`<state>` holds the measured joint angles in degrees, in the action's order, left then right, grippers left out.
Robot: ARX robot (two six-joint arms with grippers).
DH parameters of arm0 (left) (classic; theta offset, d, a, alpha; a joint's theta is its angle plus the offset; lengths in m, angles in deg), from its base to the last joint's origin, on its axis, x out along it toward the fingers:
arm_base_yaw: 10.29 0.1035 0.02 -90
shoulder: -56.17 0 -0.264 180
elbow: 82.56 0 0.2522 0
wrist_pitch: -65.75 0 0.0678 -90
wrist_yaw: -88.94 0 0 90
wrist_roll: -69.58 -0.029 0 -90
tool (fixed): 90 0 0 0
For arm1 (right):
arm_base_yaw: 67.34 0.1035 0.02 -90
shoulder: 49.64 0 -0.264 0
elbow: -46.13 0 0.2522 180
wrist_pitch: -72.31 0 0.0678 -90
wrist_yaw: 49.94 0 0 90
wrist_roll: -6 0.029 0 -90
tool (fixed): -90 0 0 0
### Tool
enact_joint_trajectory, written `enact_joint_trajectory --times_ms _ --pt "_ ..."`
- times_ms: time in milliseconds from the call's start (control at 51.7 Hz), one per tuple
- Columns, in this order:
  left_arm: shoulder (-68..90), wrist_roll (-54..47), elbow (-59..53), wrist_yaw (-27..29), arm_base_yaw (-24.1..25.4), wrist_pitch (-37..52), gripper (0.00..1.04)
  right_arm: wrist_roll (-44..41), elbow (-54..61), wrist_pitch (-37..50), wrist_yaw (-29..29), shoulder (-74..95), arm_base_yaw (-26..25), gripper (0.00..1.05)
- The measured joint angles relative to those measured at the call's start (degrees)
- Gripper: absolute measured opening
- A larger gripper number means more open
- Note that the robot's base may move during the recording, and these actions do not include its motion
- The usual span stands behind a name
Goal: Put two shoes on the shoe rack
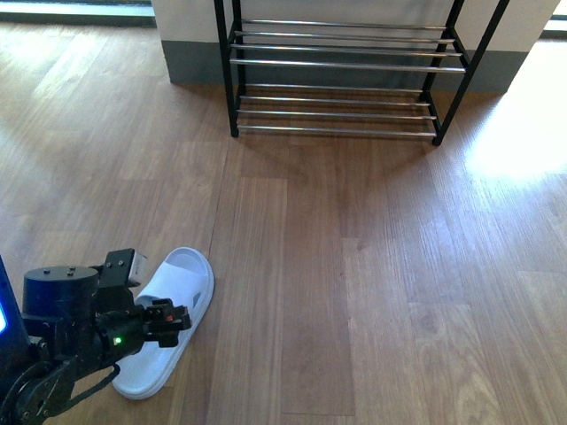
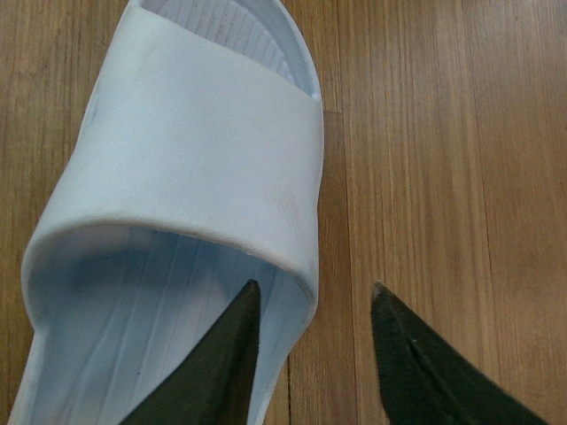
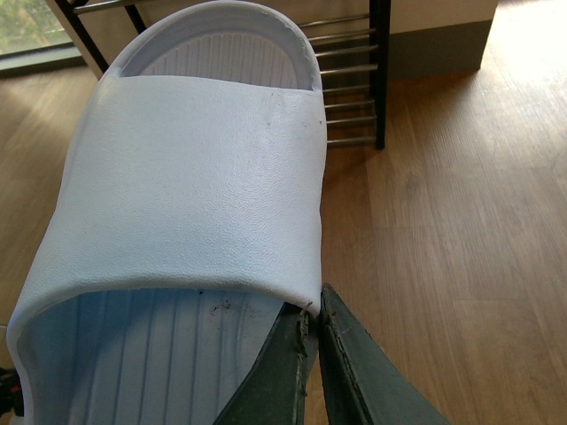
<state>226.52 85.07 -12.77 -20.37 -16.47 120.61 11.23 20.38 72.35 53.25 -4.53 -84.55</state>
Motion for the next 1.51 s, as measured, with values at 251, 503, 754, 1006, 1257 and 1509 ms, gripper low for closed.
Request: enact_joint_trajectory --times_ms 251,503,754,1006,1257,1509 --pt "-0.61 -0.2 -0.37 1.2 0.28 -0.55 0.78 -0.02 0.0 0.0 0.0 0.0 0.0 0.01" --pt "-0.77 0.24 -0.42 1.88 0.28 -1.36 0.95 0.0 0.0 0.0 0.0 0.0 0.0 0.01" --pt "-0.87 0.83 -0.44 3.58 0.28 -1.44 0.95 0.0 0.0 0.0 0.0 0.0 0.0 0.01" --pt "-0.87 0.57 -0.63 7.98 0.0 0.28 0.95 -0.02 0.0 0.0 0.0 0.0 0.0 0.01" --pt "-0.87 0.17 -0.79 12.07 -0.44 0.39 0.95 0.0 0.0 0.0 0.0 0.0 0.0 0.01" --pt "-0.72 0.96 -0.87 17.64 -1.01 2.75 0.95 0.0 0.0 0.0 0.0 0.0 0.0 0.01"
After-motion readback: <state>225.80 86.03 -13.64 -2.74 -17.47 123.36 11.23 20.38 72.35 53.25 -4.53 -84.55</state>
